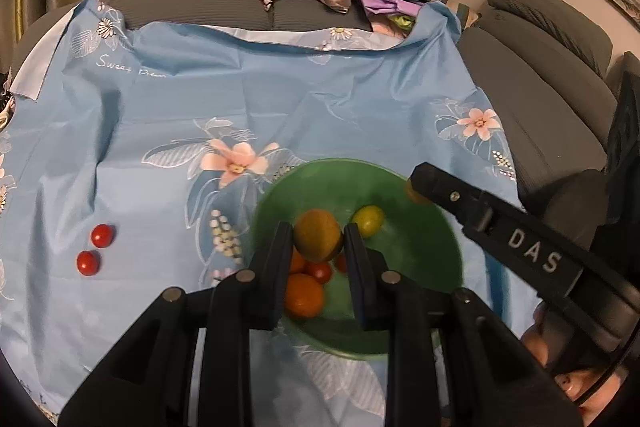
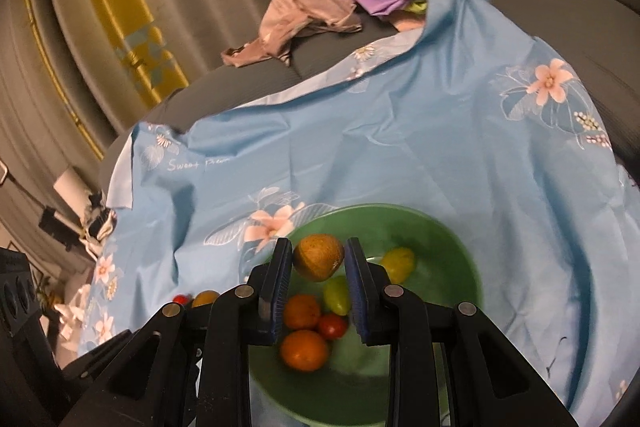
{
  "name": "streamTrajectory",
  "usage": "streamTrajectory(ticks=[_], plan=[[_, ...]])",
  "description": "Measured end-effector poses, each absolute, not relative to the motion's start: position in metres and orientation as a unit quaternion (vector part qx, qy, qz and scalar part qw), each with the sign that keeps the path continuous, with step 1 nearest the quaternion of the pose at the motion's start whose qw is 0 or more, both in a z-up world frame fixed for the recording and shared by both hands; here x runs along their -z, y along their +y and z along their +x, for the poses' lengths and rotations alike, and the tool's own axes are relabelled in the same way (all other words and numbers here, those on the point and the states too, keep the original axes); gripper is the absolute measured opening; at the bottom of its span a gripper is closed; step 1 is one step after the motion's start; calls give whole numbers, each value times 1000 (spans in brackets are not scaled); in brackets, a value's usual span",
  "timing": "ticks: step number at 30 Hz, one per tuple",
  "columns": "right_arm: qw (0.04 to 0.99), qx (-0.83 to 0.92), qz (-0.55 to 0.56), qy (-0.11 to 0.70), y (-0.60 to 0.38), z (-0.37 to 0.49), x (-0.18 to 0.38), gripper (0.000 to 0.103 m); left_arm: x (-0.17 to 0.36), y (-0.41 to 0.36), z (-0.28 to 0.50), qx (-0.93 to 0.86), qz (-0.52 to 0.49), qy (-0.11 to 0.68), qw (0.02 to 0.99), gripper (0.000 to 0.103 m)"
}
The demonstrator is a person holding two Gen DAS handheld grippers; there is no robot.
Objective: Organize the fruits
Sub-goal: 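Carry the yellow fruit over the green bowl held by the left tool, then lower the yellow fruit into the bowl and open the right tool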
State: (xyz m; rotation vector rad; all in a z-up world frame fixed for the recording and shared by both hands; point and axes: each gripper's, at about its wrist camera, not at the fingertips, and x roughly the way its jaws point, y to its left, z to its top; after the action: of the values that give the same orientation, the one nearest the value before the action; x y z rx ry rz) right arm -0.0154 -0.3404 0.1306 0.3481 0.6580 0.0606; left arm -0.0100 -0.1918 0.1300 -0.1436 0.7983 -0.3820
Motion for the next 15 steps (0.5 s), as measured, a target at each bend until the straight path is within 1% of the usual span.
streamTrajectory(ticks=[5,15], plan=[[927,-19,182,327,-352,-16,-125,29,-128,-209,-7,197,-44,387,900,26],[918,11,179,354,-361,-10,-110,29,-100,-227,8,224,-35,424,877,26]])
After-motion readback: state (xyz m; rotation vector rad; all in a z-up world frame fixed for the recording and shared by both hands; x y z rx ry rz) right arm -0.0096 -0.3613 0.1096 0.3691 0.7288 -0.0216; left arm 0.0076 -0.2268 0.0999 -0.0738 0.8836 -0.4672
